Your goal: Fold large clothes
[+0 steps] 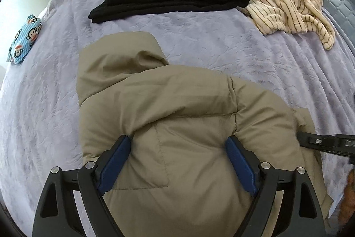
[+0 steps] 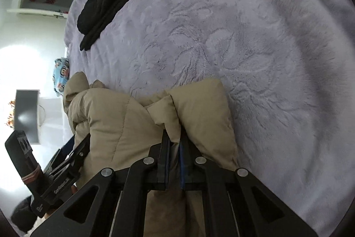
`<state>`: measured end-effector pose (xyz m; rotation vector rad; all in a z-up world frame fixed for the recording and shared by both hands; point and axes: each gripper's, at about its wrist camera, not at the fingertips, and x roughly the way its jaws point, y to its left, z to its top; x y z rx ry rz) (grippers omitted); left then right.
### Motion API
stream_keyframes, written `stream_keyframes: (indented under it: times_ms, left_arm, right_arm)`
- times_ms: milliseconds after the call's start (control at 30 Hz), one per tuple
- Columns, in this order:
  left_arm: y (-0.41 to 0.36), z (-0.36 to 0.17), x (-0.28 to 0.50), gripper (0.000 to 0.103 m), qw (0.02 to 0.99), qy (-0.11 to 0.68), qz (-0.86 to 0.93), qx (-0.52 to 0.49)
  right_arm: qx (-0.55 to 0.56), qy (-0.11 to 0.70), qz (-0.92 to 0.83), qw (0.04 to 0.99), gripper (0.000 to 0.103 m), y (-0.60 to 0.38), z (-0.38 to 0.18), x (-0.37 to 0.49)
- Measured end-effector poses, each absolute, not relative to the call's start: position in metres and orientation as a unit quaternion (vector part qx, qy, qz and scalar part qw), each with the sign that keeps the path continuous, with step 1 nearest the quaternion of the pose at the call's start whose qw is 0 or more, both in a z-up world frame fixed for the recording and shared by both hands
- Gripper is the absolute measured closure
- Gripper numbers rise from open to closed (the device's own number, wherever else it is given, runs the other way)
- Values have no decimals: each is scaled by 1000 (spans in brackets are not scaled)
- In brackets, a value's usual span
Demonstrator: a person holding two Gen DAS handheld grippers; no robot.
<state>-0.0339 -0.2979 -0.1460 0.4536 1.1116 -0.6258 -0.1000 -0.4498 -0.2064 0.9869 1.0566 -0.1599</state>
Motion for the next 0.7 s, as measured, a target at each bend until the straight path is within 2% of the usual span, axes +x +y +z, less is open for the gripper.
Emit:
stream_keyframes:
  times_ms: [300, 467, 700]
  left_arm:
    - [-292, -144, -32, 15, 783, 515, -283, 205]
    - [-288, -139, -32, 15, 781, 520, -279, 205]
    - [-257, -108, -40, 15, 779, 526, -275, 202]
  right_arm:
    - [404, 498, -45, 766, 93, -404, -144, -149]
    - [365, 543, -34, 756, 94, -375, -155, -161]
    - [376, 556, -34, 740, 91, -376, -176, -153]
